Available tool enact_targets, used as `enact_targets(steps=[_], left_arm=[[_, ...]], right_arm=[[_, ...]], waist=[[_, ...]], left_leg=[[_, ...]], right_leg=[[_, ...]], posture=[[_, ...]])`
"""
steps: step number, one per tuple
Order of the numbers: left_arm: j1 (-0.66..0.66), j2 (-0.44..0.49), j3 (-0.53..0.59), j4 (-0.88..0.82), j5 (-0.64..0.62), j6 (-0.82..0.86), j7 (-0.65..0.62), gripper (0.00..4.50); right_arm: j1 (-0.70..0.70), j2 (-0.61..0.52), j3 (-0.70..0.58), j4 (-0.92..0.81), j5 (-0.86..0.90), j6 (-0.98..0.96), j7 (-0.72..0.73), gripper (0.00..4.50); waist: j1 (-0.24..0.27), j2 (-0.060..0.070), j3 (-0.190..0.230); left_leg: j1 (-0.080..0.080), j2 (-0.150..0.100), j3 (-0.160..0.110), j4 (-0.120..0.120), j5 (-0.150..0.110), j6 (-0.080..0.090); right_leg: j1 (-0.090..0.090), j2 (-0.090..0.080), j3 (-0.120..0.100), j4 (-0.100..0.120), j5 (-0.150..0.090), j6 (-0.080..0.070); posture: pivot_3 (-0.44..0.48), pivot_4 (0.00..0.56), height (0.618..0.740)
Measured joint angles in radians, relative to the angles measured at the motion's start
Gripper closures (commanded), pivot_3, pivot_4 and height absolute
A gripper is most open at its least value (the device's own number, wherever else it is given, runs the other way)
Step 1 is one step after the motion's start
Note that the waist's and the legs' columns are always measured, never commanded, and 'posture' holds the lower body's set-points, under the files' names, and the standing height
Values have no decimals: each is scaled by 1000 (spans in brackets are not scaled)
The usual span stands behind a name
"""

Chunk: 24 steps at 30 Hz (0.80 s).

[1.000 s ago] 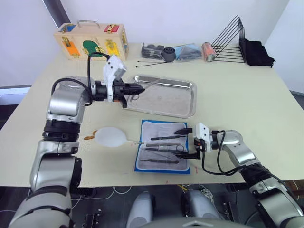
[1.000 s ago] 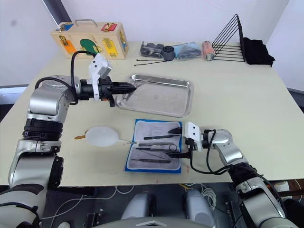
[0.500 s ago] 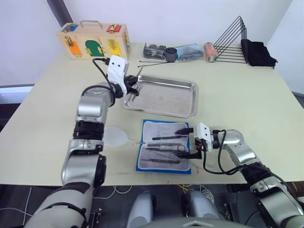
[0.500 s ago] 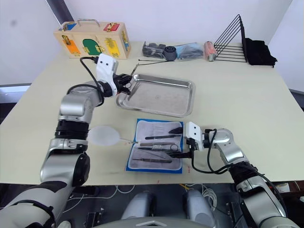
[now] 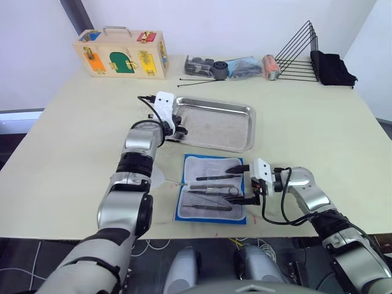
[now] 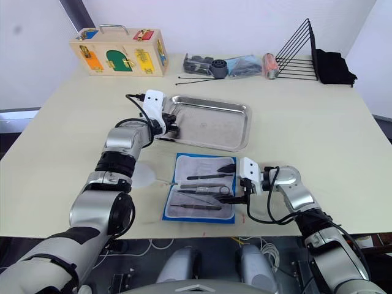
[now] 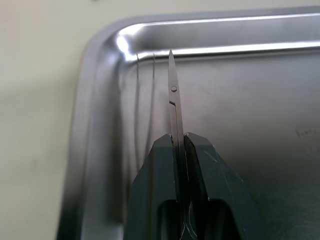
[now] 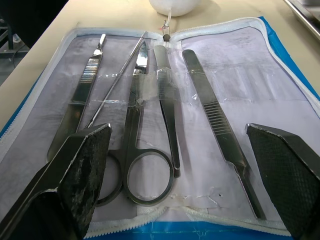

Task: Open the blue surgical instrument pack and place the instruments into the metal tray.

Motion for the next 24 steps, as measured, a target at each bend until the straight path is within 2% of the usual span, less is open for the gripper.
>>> enact_targets(steps=[10,12,13,14,15,21,24], left_arm=[[-13,-8,5,41,-11,47,1,4452],[-14,-9,6,40,-17,49,1,3663],[-14,-9,6,40,-19,51,1,3539],[-14,-9,6,40,-19,51,1,2975],[-14,-9,6,39,-19,51,4,2848],[-14,-8,9,-8,-25,81,6,2848],[-13,-8,11,-122,-57,145,-9,2848]], right_arm=[[2,0,0,0,0,-10,-6,0],[3,1,0,0,0,-12,-7,0],[4,1,0,0,0,-16,-10,0],[5,1,0,0,0,-17,-10,0],[5,1,0,0,0,-18,-11,0],[5,1,0,0,0,-19,-13,0],[6,1,0,0,0,-19,-15,0]], waist=[[-1,0,0],[-1,0,0],[-1,0,0],[-1,0,0],[-1,0,0],[-1,0,0],[-1,0,0]], left_leg=[[0,0,0,0,0,0],[0,0,0,0,0,0],[0,0,0,0,0,0],[0,0,0,0,0,0],[0,0,0,0,0,0],[0,0,0,0,0,0],[0,0,-1,0,0,0]], right_leg=[[0,0,0,0,0,0],[0,0,0,0,0,0],[0,0,0,0,0,0],[0,0,0,0,0,0],[0,0,0,0,0,0],[0,0,0,0,0,0],[0,0,0,0,0,0]], posture=[[0,150,740],[0,150,740],[0,150,740],[0,150,740],[0,150,740],[0,150,740],[0,150,740]])
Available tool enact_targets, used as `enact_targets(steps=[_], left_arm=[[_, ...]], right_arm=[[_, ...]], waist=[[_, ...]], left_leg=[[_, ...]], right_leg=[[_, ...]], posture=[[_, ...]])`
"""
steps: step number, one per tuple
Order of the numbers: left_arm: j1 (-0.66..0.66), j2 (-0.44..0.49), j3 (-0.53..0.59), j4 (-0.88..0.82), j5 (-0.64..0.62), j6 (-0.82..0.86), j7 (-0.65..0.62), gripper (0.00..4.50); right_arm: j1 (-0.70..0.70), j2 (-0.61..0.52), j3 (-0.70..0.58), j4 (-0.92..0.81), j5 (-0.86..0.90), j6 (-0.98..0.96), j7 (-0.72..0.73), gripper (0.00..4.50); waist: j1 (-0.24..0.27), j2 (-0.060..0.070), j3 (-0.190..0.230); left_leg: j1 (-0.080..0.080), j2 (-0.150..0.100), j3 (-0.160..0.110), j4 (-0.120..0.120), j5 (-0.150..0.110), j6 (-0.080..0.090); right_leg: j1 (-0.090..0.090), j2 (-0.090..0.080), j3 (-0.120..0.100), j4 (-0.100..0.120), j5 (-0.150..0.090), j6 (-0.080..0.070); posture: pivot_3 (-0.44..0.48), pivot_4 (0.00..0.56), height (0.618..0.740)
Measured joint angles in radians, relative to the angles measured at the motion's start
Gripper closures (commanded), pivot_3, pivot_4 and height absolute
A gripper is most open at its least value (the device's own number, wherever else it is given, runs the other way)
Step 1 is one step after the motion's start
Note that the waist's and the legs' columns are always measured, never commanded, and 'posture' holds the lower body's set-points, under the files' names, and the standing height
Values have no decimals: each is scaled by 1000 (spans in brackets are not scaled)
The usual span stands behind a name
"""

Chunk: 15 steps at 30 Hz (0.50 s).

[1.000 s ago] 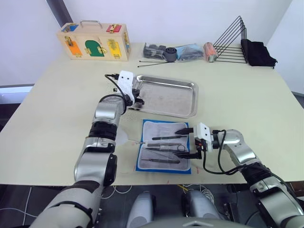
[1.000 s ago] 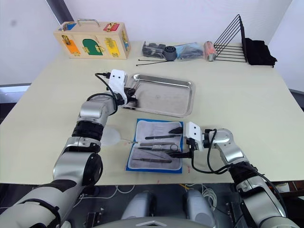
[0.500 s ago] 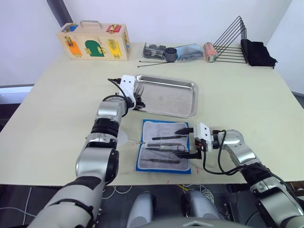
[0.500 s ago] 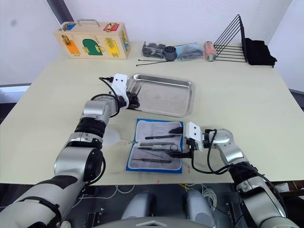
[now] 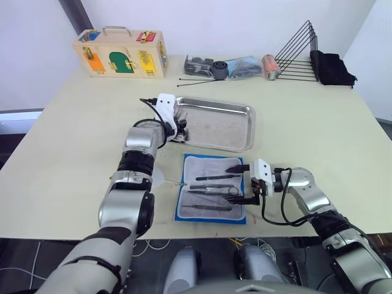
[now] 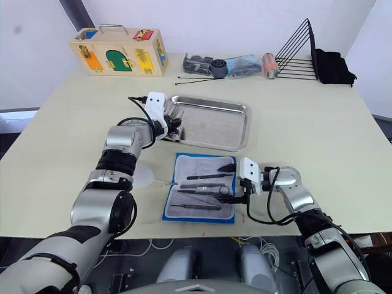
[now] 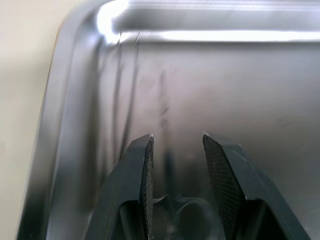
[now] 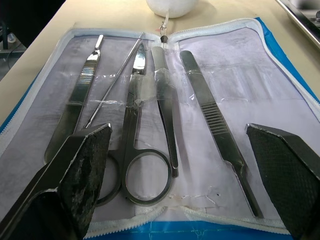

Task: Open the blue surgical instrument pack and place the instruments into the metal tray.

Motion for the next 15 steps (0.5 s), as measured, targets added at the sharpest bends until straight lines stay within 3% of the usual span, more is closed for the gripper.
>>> enact_targets(steps=[6,12,15], left_arm=[[67,58,-35,-206,-45,26,-148,2848],[290,262,-121,-453,-88,-126,-497,2848],[332,348,-121,-499,-101,-184,-607,2848]], right_arm=[[4,4,0,-2,1,1,-6,0],[15,-2,-5,-18,6,17,-10,0],[20,-6,-11,-22,9,24,-9,0]], waist=[[-3,1,0],[-2,1,0],[1,1,1]], left_leg=[[1,0,1,-1,0,-1],[1,2,0,-1,1,-1],[0,2,0,-1,1,-1]], right_leg=[[0,0,1,0,0,0],[0,-1,1,0,0,0],[0,-2,0,-1,0,-1]], posture=[[0,150,740],[0,150,740],[0,150,740]])
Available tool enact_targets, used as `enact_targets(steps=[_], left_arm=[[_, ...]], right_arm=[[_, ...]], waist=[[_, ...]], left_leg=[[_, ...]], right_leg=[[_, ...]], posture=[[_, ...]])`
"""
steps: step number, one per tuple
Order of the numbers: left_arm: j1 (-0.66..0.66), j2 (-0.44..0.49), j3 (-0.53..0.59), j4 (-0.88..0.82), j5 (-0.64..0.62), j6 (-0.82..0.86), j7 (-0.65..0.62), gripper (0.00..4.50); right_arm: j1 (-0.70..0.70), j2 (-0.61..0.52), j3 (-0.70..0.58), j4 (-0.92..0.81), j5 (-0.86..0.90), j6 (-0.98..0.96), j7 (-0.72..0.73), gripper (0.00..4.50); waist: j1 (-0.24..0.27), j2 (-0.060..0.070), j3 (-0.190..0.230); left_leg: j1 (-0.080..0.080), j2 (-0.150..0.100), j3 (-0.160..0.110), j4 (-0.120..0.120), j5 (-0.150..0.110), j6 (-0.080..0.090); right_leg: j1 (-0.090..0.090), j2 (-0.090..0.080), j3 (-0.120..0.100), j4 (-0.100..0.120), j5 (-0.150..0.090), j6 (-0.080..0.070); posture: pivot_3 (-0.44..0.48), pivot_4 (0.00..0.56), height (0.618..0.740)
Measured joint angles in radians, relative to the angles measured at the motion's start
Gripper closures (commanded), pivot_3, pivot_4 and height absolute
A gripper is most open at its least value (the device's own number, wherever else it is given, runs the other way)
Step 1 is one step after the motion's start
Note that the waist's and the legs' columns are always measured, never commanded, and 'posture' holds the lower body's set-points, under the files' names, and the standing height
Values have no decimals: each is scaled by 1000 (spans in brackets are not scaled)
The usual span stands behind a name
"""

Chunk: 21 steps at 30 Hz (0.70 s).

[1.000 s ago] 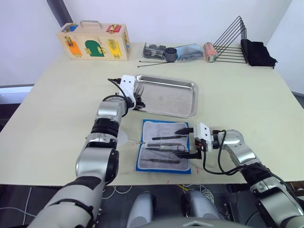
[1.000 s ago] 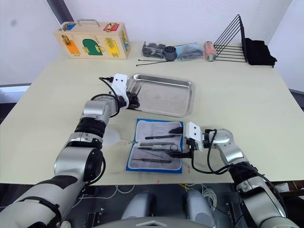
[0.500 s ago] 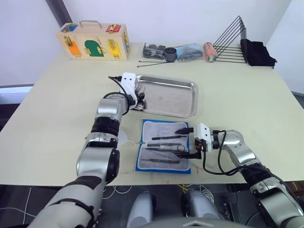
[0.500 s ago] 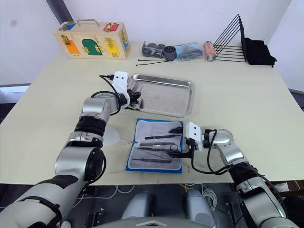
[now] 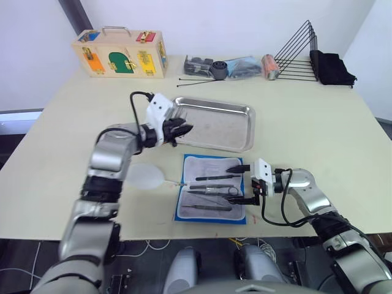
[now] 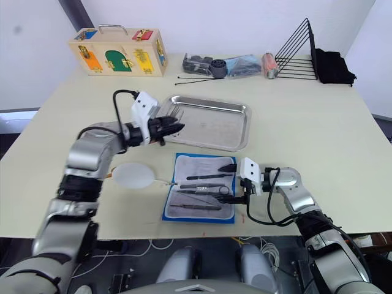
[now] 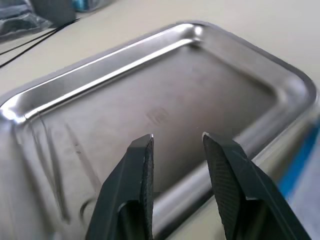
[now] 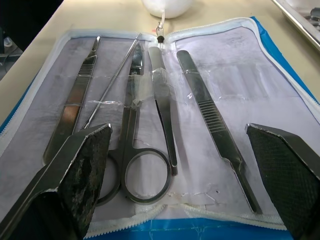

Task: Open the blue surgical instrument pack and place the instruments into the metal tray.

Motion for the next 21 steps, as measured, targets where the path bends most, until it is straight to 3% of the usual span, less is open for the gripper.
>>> enact_targets(steps=[3,9,12,16,18,21], left_arm=[[86,92,43,-54,-91,-173,-244,2848],[193,187,104,-86,-203,-265,-480,2848],[199,227,111,-87,-256,-254,-563,2074],[207,326,90,-88,-356,-286,-617,311],[217,424,39,-76,-413,-342,-620,145],[216,498,-20,-46,-446,-418,-621,145]], right_arm=[[0,1,-1,-4,3,15,3,0],[3,0,-10,-5,3,22,6,0],[5,2,-10,-5,3,20,9,0],[6,4,-10,-5,3,17,14,0],[8,3,-12,-5,3,15,14,0],[10,3,-13,-5,3,14,14,0]], waist=[[-1,0,0],[3,0,0],[3,-1,0],[2,-1,1],[2,-1,2],[3,0,3]], left_leg=[[0,0,2,-1,0,0],[0,0,4,-1,0,1],[-1,0,5,-1,0,1],[-1,1,5,-1,0,1],[0,1,4,-2,0,1],[0,1,4,-2,0,1]], right_leg=[[0,-1,1,-1,0,0],[0,0,0,-1,-1,0],[0,0,-1,-1,-1,0],[0,0,-1,-2,-1,0],[0,0,-1,-2,-1,0],[0,0,0,-3,-1,0]], posture=[[0,150,740],[0,150,740],[0,150,740],[0,150,740],[0,150,740],[0,150,740]])
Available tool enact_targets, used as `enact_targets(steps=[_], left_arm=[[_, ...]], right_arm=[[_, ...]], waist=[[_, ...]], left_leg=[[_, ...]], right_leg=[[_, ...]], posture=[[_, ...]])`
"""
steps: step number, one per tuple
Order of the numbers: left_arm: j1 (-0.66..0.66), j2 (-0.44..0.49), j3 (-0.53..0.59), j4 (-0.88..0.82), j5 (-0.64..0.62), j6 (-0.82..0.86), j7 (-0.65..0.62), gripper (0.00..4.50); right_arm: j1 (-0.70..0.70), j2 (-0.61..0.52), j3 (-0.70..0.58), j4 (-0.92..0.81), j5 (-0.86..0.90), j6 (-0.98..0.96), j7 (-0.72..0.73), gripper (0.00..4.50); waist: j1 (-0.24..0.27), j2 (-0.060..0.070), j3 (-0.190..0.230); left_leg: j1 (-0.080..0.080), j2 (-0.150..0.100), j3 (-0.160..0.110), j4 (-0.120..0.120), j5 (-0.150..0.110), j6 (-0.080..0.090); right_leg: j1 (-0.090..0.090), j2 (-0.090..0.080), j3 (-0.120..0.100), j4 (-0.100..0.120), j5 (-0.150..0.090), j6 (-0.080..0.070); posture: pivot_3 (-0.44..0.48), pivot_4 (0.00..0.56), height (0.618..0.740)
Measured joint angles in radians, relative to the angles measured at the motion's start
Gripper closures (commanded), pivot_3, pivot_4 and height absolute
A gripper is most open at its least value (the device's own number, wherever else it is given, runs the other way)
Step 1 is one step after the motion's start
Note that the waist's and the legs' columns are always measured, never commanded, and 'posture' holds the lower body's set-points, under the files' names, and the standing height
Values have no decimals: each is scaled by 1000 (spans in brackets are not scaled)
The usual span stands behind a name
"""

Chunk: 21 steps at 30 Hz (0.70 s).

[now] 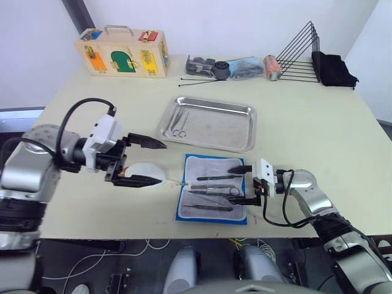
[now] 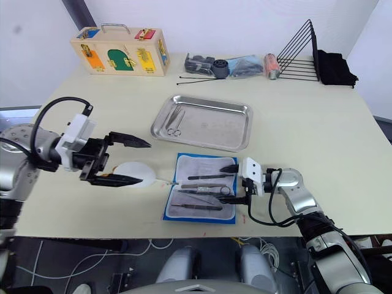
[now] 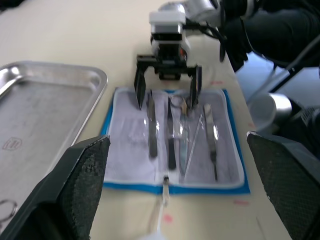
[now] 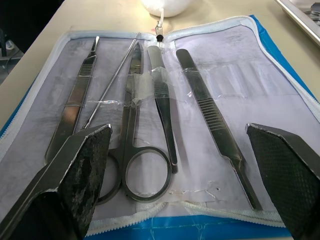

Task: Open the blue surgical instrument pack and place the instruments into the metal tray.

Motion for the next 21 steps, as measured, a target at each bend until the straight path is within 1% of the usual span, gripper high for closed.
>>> enact_targets(steps=[1,2,5,11,14,16,18,19,21], left_arm=[[0,35,-43,21,-15,-37,-1,145],[-1,43,-56,30,-18,-53,-1,145],[-21,83,-144,75,-23,-139,-1,145],[-53,89,-203,99,-25,-197,-2,145],[-74,54,-206,121,-15,-213,-3,145],[-98,0,-206,148,35,-228,-3,145],[-106,-21,-210,158,61,-236,-3,145],[-126,-67,-219,180,124,-243,-1,145],[-150,-132,-219,193,174,-247,7,145]], right_arm=[[0,0,0,0,0,0,1,0],[0,0,-1,0,0,-1,1,0],[1,0,-2,3,1,-5,2,0],[1,1,-3,3,2,-6,3,0],[3,0,-5,3,2,-7,4,0],[4,0,-8,4,2,-9,4,0],[5,1,-7,4,2,-11,4,0],[7,1,-12,4,2,-14,5,0],[7,0,-15,7,2,-14,5,0]], waist=[[0,0,0],[0,0,0],[2,-1,1],[2,-2,2],[4,-2,2],[6,-2,2],[6,-3,1],[7,-3,1],[16,-3,1]], left_leg=[[0,0,0,0,0,0],[0,0,1,0,0,0],[0,0,2,0,0,0],[-1,0,2,0,0,0],[-1,0,3,0,0,0],[0,-1,3,0,0,0],[-1,-1,3,0,0,0],[-1,-1,3,0,0,0],[-1,-1,4,0,0,0]], right_leg=[[0,0,0,0,0,0],[0,0,0,0,0,0],[0,0,0,0,0,0],[-1,1,0,-1,0,0],[0,1,0,-1,0,0],[0,1,1,-1,0,0],[-1,2,1,-1,0,0],[-1,2,1,-1,0,0],[0,3,1,-2,0,0]], posture=[[0,150,740],[0,150,740],[0,150,740],[0,150,740],[0,150,740],[0,150,740],[0,150,740],[0,150,740],[0,150,740]])
